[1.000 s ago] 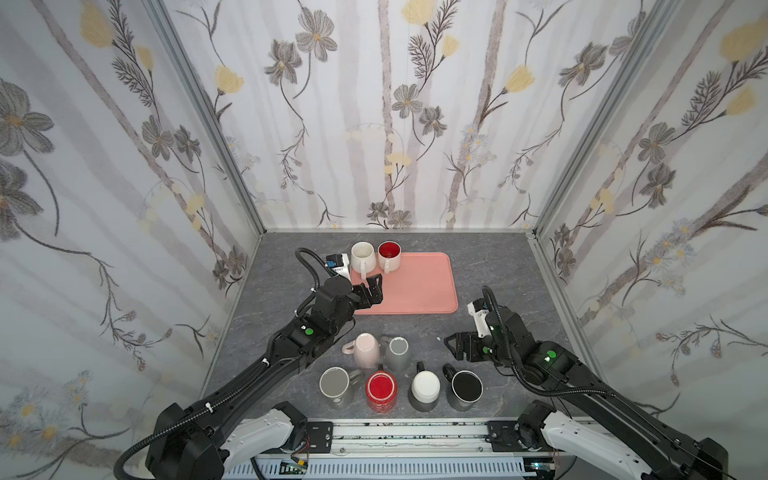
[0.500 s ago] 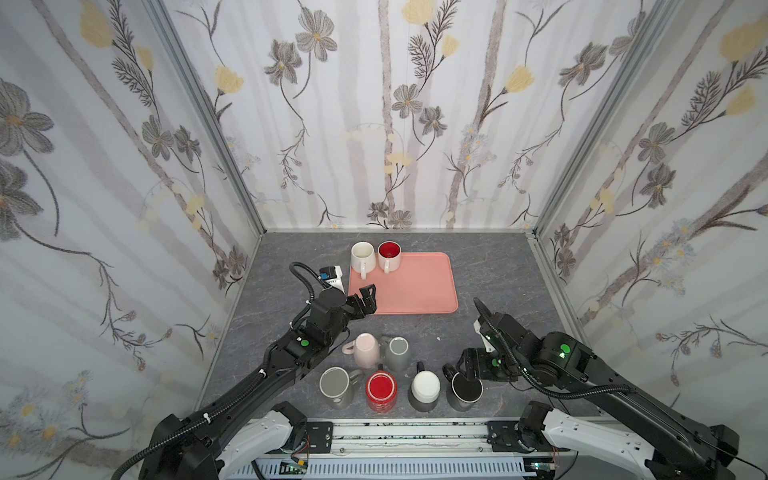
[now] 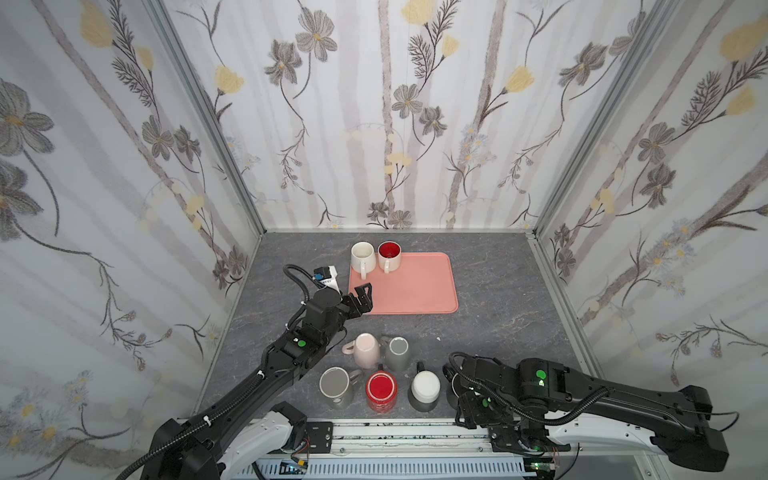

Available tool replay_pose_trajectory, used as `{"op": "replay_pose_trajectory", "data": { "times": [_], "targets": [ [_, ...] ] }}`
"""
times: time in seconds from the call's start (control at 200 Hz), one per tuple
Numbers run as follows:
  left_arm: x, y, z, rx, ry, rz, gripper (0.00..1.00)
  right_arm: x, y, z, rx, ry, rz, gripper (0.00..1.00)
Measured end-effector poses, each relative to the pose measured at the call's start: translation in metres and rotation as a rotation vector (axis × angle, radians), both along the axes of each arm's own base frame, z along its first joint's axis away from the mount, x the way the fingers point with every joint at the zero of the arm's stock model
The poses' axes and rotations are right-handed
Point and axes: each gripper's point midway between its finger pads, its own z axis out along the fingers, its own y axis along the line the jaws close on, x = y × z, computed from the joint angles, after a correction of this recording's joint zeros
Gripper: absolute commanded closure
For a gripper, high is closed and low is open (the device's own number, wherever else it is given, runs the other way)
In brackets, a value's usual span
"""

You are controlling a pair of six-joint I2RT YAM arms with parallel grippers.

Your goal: Turn the mug right side up

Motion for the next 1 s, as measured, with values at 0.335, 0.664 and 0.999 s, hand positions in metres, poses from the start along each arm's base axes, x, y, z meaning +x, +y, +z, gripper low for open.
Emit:
{"op": "replay_pose_trajectory", "data": {
  "times": [0.335,0.664,0.999],
  "targets": [
    [-0.001,-0.001,0.001,-0.015,0.001,-0.016,0.00,0.027,-0.004,-0.041,-0.019,-0.068,-0.075,0.54],
    [0.000,-0.012,0.002,-0.032,0.006,-0.063,0.00,0.093,-0.023,-0.042,-0.036,-0.244,-0.178,0.51],
    [-0.001,-0.033,0.006,-0.057,0.027,-0.164,0.00,0.145,-0.045,-0.037,-0.001,-0.378,-0.316,0.45]
  ]
}}
